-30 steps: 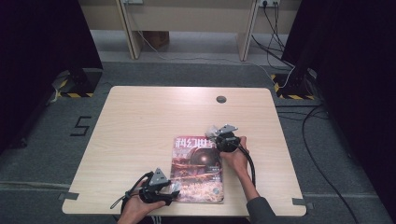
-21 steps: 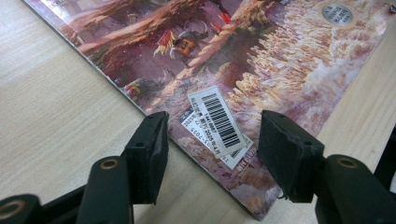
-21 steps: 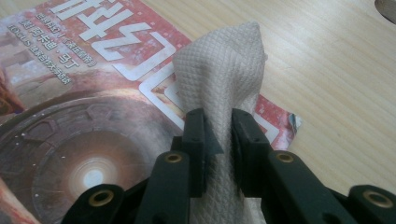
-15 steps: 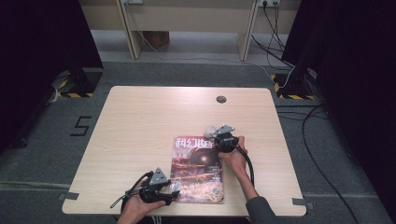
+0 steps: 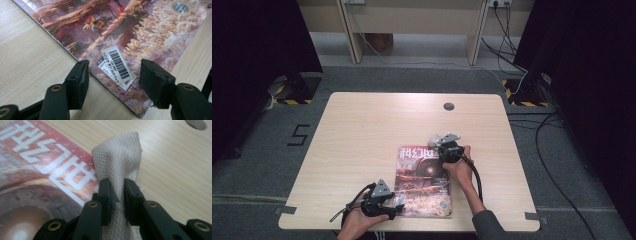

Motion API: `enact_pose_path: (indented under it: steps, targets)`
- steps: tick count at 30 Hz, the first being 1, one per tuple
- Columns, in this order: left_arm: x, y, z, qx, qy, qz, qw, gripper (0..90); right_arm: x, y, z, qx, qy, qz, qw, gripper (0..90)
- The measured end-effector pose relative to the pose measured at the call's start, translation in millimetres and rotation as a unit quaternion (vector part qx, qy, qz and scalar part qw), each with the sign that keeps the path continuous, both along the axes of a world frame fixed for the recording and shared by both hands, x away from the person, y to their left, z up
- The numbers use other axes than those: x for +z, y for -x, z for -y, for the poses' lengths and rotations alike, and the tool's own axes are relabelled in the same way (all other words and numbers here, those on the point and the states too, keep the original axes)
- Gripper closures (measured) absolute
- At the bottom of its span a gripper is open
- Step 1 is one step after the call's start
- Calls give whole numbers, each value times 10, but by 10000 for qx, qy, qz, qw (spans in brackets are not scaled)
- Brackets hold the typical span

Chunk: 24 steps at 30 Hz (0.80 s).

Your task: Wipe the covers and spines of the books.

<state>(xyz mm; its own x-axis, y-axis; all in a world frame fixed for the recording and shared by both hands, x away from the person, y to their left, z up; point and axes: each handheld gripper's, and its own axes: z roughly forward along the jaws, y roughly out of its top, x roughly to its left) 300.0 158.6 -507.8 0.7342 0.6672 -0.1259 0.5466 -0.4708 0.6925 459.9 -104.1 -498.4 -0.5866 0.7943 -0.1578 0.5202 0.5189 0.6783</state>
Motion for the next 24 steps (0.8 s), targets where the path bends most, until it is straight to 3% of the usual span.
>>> enact_pose_path:
  steps: [7, 11, 24]
  targets:
    - [2, -2, 0, -21, -20, 9, 10000, 397, -13, 47, -230, 293, -164, -66, 9994, 773]
    - [2, -2, 0, -21, -17, 8, 10000, 398, -9, 43, -393, 448, -117, -84, 9989, 773]
    - [4, -5, 1, -44, -33, 14, 10000, 397, -5, -98, -689, 439, -108, -131, 9989, 773]
